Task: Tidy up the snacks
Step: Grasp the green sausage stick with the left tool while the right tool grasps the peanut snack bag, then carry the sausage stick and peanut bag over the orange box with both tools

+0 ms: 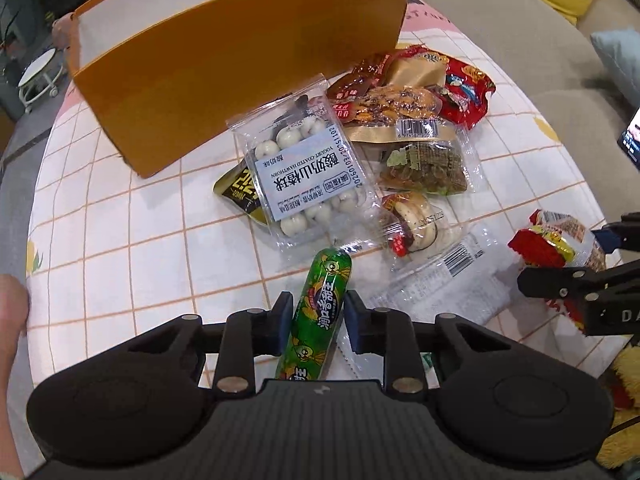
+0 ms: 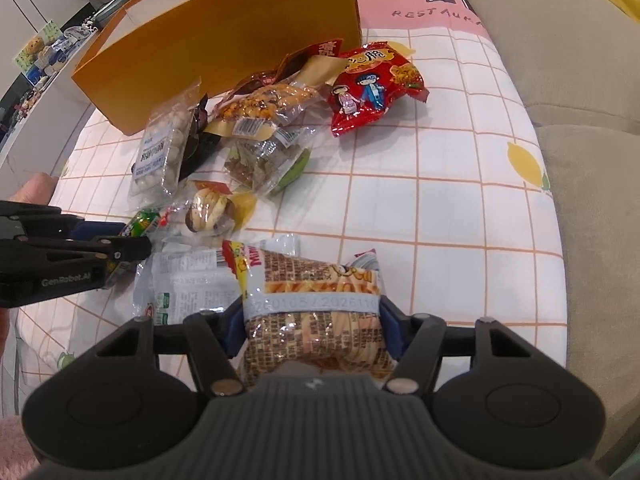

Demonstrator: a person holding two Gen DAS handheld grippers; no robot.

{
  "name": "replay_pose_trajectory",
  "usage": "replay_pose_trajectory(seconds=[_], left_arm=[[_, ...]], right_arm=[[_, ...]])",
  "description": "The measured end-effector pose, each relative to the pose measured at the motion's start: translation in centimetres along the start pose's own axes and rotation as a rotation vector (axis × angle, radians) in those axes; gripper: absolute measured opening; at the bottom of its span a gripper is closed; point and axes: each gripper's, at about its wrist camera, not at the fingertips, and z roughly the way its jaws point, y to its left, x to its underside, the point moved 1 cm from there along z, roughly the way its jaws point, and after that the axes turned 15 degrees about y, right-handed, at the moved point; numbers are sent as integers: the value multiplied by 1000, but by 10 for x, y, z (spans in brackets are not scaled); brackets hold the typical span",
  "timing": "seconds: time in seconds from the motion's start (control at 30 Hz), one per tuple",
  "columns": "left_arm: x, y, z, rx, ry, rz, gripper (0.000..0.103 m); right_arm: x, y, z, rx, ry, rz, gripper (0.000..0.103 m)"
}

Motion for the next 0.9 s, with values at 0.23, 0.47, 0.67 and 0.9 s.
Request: replay_pose_trajectory(seconds=[0.23,0.47,0.67,0.9], left_arm=[[5,-6,-22,23,5,-26,29],[9,-7,-53,75,-63,-85,24],[5,-11,-73,76,-126,-91,24],[-12,-15,-98,90,-195,-68,24]], right_arm=[[6,1,-10,-4,-31,-8,62],[11,3,-21,-15,-62,-17,61],[14,5,-39,-35,-105,-19,61],[6,7,-61,-27,-162,-47,60]])
